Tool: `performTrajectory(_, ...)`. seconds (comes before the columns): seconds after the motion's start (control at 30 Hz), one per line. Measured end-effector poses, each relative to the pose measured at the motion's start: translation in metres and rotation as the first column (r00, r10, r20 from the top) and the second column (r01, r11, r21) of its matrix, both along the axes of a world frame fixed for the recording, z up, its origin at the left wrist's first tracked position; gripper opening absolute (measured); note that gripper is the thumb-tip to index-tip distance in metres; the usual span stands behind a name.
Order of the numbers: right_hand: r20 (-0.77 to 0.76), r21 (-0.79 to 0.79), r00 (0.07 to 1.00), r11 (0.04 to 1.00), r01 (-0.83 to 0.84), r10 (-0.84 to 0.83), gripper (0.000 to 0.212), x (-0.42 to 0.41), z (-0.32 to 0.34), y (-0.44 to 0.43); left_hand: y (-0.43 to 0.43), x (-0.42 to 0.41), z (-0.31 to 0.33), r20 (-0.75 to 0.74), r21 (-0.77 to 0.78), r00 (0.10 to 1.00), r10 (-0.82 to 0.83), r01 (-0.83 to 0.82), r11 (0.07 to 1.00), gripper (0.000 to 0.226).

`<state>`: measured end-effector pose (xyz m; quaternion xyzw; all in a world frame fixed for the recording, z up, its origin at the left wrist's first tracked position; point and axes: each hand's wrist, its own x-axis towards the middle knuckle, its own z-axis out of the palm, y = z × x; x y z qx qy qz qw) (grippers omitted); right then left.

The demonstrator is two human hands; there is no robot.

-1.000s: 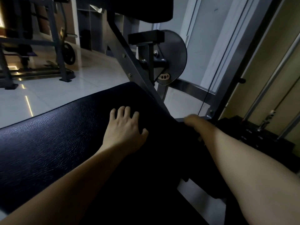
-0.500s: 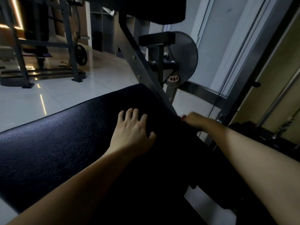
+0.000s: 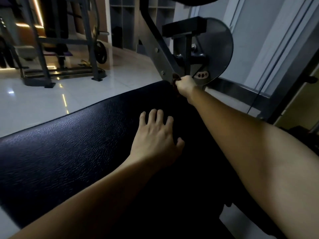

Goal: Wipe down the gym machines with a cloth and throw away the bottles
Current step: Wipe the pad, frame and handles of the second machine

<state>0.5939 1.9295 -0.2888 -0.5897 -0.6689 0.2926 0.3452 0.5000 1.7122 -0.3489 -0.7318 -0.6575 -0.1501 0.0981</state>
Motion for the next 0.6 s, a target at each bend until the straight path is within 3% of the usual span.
performTrajectory(0.13,0.158,-0.019,0.985,0.997,-0.07,0.072,0.03,0.019,-0.006,-0.003,-0.002,0.0,-0.002,0.0,-0.002,1.0,0.002,-0.002,1.0,0.069)
performTrajectory(0.27,0.421,-0.19,0.901,0.982,-0.02,0.1,0.039,0.087,-0.028,-0.013,-0.003,0.001,0.001,0.024,-0.019,1.0,0.001,0.0,1.0,0.071)
performTrajectory(0.37,0.39,-0.213,0.918,0.977,0.015,0.071,0.035,0.1,-0.036,-0.001,-0.002,0.003,0.001,0.043,-0.019,0.999,0.003,-0.002,1.0,0.074)
performTrajectory(0.53,0.233,0.048,0.973,0.999,-0.015,0.003,0.033,0.005,-0.021,0.039,0.0,0.004,-0.003,-0.012,-0.005,1.0,0.017,-0.017,1.0,0.077)
performTrajectory(0.6,0.244,0.103,0.97,0.994,-0.043,0.017,0.034,-0.025,-0.014,0.049,0.002,0.004,-0.004,-0.021,0.01,1.0,0.012,-0.012,1.0,0.077)
